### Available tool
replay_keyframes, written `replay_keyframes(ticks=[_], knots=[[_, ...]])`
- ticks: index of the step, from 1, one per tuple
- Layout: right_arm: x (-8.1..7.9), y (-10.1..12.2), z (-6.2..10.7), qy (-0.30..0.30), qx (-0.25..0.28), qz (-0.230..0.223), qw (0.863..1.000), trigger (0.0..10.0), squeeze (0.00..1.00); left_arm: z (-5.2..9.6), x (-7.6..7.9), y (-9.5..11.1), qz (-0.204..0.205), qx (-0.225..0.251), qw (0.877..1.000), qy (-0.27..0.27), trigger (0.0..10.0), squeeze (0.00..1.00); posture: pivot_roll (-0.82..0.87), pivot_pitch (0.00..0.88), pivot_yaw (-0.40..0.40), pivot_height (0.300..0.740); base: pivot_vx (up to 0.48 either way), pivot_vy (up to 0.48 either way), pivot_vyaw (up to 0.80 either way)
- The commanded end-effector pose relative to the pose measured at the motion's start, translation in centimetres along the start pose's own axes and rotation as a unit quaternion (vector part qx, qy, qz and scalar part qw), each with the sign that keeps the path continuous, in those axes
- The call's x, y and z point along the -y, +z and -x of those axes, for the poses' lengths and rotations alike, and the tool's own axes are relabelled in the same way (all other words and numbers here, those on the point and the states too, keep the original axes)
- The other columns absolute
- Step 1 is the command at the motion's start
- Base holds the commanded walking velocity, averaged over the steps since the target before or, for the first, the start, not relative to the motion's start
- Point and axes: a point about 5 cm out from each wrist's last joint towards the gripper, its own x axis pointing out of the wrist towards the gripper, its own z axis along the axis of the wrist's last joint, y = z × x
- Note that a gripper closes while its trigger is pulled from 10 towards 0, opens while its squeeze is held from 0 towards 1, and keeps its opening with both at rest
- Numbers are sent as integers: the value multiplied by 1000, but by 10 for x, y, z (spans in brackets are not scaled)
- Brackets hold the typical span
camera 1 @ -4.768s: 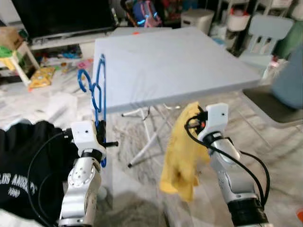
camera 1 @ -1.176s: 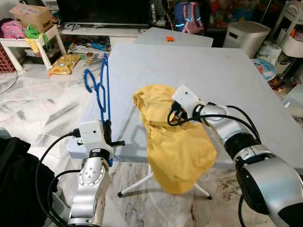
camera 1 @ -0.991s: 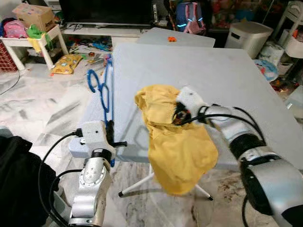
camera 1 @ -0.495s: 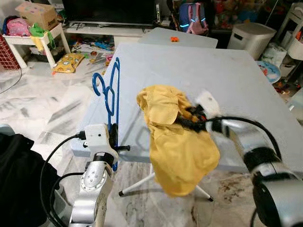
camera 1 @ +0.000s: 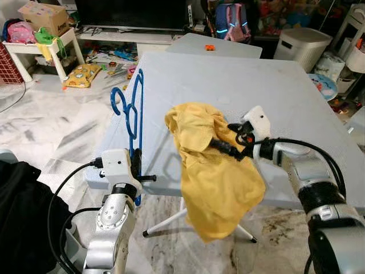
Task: Hang hanger
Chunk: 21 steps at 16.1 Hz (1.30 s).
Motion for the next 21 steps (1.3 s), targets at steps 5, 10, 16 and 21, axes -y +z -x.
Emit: replay_keyframes(ticks=[5, 10, 16, 21], knots=[[5, 8, 24, 32, 6, -23, 999, 10000, 1000, -1, 9, -1, 13, 1, 1000, -5, 10000, 0, -25, 0, -73, 740, 0, 0, 0], [4, 4, 45, 56, -30, 3, 998, 10000, 1000, -6, 6, 1, 3, -2, 1000, -22, 10000, 0, -38, 0, -47, 740, 0, 0, 0], [-26, -33, 46, 93, -93, -25, 991, 10000, 776, -3, 12, -3, 8, -11, 999, -31, 10000, 0, -45, 0, -33, 740, 0, 0, 0], [-44, -52, 23, -3, -133, -8, 991, 10000, 0, -4, 9, -2, 6, -12, 999, -33, 10000, 0, -45, 0, -29, 740, 0, 0, 0]])
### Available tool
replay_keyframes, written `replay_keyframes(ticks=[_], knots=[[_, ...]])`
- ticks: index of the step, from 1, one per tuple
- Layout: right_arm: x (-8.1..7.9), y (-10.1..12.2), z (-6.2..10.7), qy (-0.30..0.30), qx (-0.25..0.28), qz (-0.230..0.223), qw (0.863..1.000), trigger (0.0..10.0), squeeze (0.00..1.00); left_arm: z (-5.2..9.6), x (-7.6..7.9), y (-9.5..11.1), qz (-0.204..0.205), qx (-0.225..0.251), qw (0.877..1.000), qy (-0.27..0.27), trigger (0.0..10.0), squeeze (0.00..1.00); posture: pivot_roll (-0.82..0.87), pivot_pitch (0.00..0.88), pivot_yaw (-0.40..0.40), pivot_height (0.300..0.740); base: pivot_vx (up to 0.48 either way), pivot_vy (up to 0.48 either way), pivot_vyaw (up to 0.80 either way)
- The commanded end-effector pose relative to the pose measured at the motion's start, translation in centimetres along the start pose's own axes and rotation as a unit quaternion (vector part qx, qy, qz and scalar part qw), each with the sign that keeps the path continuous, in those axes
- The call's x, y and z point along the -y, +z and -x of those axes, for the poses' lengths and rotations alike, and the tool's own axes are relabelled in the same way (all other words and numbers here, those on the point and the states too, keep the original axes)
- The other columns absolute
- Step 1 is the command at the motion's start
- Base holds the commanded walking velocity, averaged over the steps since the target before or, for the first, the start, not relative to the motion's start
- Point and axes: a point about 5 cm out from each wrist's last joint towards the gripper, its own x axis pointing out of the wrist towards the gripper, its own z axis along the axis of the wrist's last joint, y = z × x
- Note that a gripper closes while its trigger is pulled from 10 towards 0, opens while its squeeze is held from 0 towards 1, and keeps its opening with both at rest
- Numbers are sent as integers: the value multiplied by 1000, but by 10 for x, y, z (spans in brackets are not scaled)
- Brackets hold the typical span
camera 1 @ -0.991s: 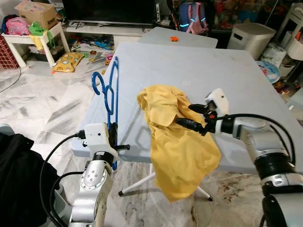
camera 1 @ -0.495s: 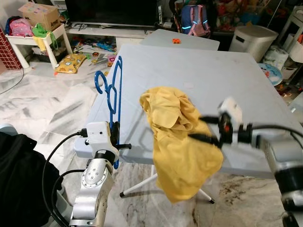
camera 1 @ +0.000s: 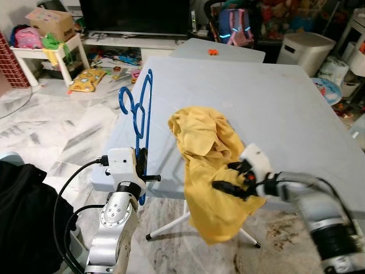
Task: Hang hanger
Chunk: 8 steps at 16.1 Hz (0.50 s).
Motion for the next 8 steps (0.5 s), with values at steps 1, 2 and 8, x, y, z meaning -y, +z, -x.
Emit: replay_keyframes(ticks=[1, 2, 8], knots=[[-6, -1, -4, -21, -9, 14, 1000, 10000, 0, -1, 4, 0, 5, -4, 1000, -9, 10000, 0, -46, 0, -29, 740, 0, 0, 0], [-10, -2, -8, -24, -9, 18, 1000, 10000, 0, -1, 4, -1, 5, -4, 1000, -9, 10000, 0, -45, 0, -29, 740, 0, 0, 0], [-20, -11, -32, -80, -9, -12, 997, 0, 0, 1, 4, -1, 4, -6, 1000, -8, 10000, 0, -31, 0, -34, 740, 0, 0, 0]])
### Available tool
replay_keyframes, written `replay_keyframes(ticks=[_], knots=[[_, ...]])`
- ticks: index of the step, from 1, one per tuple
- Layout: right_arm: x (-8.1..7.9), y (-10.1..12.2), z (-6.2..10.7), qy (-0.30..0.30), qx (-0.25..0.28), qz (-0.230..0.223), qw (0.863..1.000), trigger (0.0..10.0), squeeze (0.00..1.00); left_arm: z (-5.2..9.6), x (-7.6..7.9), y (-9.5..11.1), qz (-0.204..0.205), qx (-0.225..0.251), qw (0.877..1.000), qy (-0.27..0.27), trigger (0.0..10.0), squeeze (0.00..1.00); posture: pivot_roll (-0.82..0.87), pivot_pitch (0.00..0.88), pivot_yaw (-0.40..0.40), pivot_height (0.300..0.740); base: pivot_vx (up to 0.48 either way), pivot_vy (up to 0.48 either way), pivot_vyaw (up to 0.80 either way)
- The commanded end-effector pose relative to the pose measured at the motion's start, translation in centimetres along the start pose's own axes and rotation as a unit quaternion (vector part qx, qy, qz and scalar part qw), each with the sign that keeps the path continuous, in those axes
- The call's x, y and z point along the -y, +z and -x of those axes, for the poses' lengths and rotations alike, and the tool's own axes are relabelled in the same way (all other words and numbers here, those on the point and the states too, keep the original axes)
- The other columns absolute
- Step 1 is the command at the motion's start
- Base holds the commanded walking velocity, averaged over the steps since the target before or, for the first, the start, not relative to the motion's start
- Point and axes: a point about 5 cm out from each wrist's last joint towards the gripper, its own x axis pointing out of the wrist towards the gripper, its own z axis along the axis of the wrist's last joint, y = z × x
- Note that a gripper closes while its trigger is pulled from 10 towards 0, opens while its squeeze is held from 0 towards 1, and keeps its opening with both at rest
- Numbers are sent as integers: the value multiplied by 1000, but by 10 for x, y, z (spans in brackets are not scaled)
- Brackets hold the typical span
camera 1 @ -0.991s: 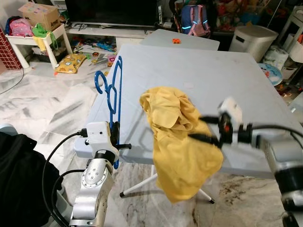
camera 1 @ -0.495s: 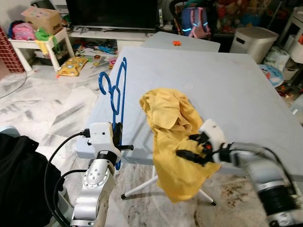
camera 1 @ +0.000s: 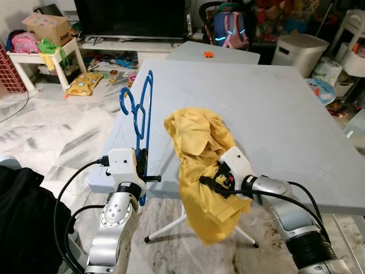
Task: Hang hanger
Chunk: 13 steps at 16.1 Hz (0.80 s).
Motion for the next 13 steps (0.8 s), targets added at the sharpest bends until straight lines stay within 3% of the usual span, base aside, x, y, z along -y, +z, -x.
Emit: replay_keyframes(ticks=[1, 7, 10, 13], knots=[[1, -12, -2, -8, -27, -26, 999, 0, 0, 0, 2, 1, 4, 0, 1000, -5, 10000, 0, -26, 0, -33, 740, 0, 0, 0], [5, -20, -8, -38, -38, -47, 997, 0, 0, 4, 4, 0, 6, -1, 1000, 2, 10000, 0, -12, 0, -46, 740, 0, 0, 0], [23, 8, -24, -88, -6, -54, 995, 0, 0, 4, 7, 0, 7, -2, 1000, -2, 10000, 0, -15, 0, -53, 740, 0, 0, 0], [39, 73, -41, -138, 66, -47, 987, 0, 0, 1, 8, 1, 7, -1, 1000, -3, 10000, 0, -7, 0, -57, 740, 0, 0, 0]])
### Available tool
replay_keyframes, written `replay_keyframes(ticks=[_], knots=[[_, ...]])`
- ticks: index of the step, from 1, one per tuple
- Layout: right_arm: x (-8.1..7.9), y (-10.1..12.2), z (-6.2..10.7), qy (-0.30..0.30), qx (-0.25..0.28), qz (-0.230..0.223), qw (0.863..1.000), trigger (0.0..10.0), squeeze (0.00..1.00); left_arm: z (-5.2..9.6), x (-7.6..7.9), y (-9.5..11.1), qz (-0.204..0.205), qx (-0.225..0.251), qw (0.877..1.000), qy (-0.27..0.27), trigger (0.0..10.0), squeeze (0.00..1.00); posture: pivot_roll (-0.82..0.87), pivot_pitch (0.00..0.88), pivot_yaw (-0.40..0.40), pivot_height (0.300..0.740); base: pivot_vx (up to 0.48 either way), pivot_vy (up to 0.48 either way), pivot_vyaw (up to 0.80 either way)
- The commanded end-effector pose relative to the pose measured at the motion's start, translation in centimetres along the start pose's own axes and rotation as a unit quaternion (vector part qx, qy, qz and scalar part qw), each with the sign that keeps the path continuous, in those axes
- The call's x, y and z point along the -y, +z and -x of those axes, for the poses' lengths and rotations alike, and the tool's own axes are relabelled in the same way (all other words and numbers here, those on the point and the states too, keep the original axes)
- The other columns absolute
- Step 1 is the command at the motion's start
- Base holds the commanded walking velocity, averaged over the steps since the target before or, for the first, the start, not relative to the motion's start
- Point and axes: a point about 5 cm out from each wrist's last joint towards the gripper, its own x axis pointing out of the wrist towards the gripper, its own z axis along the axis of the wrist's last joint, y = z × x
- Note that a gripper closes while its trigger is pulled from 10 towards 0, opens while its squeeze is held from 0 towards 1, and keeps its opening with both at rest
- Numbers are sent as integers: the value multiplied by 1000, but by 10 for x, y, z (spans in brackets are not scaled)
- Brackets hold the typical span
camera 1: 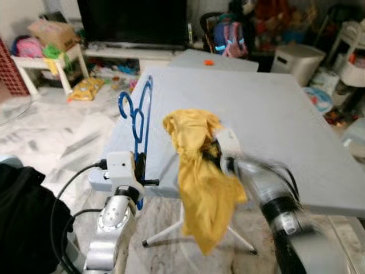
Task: Hang hanger
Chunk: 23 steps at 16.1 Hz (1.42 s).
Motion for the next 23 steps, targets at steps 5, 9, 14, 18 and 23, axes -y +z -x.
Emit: replay_keyframes(ticks=[5, 9, 14, 18, 23], knots=[[2, 107, -5, -42, 146, -33, 988, 0, 0, -3, 9, 2, 11, 8, 1000, -5, 10000, 0, -3, 0, -64, 740, 0, 0, 0], [16, 199, 27, -102, 337, -70, 933, 0, 0, -5, 9, 4, 10, 12, 1000, -5, 10000, 0, 3, 0, -71, 740, 0, 0, 0], [55, 254, 79, -252, 456, -43, 852, 0, 0, -5, 10, 5, 12, 19, 1000, 4, 10000, 0, 20, 0, -93, 740, 0, 0, 0], [76, 249, 95, -340, 465, 17, 817, 0, 0, -5, 8, 4, 11, 22, 1000, 9, 10000, 0, 15, 0, -86, 740, 0, 0, 0], [64, 178, 42, -278, 302, 101, 906, 10000, 196, -7, 12, 4, 12, 22, 1000, 0, 10000, 0, 11, 0, -83, 740, 0, 0, 0]])
